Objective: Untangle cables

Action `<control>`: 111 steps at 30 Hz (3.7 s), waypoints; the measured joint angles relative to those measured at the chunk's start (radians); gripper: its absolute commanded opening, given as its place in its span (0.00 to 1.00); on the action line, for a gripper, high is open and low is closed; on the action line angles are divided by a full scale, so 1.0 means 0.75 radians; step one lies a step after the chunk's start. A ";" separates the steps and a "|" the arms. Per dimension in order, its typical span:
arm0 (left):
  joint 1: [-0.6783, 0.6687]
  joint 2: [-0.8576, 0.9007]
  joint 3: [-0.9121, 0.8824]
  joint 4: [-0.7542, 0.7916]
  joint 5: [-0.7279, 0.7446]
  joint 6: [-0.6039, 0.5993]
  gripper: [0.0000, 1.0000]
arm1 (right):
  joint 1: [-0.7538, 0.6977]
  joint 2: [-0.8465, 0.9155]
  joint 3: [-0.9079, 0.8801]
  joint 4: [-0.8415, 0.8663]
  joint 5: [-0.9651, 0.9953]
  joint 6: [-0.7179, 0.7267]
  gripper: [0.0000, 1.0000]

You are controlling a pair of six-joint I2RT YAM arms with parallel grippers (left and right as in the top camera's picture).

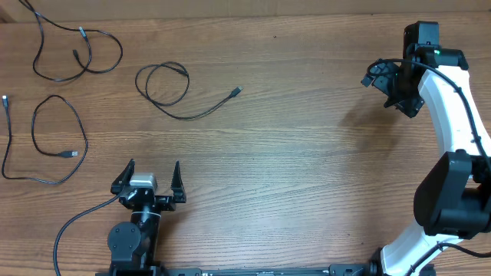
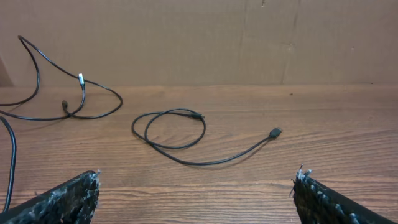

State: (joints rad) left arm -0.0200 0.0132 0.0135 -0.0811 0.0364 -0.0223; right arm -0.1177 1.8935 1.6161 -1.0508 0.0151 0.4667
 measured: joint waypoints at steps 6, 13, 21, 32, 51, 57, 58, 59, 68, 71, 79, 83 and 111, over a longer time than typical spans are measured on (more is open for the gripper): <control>0.000 0.000 0.000 0.000 -0.001 0.000 1.00 | -0.002 0.000 0.000 -0.001 0.000 -0.001 1.00; 0.000 0.000 0.000 0.000 -0.001 0.000 1.00 | -0.017 -0.044 0.000 -0.003 0.001 0.000 1.00; 0.000 0.000 0.000 0.000 -0.001 0.001 1.00 | 0.025 -0.357 -0.001 0.249 0.001 0.000 1.00; 0.000 0.000 -0.001 0.002 -0.001 0.000 1.00 | 0.044 -0.913 -0.199 0.409 0.000 -0.001 1.00; 0.000 -0.001 -0.003 0.004 -0.006 0.001 0.99 | 0.106 -2.476 -1.378 0.840 0.051 -0.032 1.00; 0.000 -0.001 -0.003 0.004 -0.005 0.001 1.00 | 0.106 -2.511 -1.698 1.224 0.019 -0.164 1.00; 0.000 0.000 -0.003 0.004 -0.006 0.001 1.00 | 0.106 -2.511 -1.752 1.286 0.010 -0.187 1.00; 0.000 0.000 -0.003 0.005 -0.005 0.001 1.00 | 0.106 -2.511 -1.798 1.326 0.004 -0.208 1.00; 0.000 0.000 -0.003 0.004 -0.005 0.001 1.00 | 0.106 -2.510 -2.103 1.495 -0.015 -0.404 1.00; 0.000 0.000 -0.003 0.004 -0.005 0.001 1.00 | 0.107 -2.510 -2.130 1.450 -0.015 -0.462 1.00; 0.000 0.000 -0.003 0.004 -0.005 0.001 1.00 | 0.115 -2.510 -2.130 1.283 -0.022 -0.690 1.00; 0.000 0.000 -0.003 0.004 -0.006 0.001 1.00 | 0.116 -2.510 -2.130 1.281 -0.026 -0.783 1.00; 0.000 0.000 -0.003 0.004 -0.006 0.001 1.00 | 0.098 -2.510 -2.130 1.281 -0.045 -0.733 1.00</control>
State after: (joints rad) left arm -0.0200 0.0132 0.0116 -0.0780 0.0322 -0.0219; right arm -0.0444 0.0109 0.0185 -0.0902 -0.0185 -0.0830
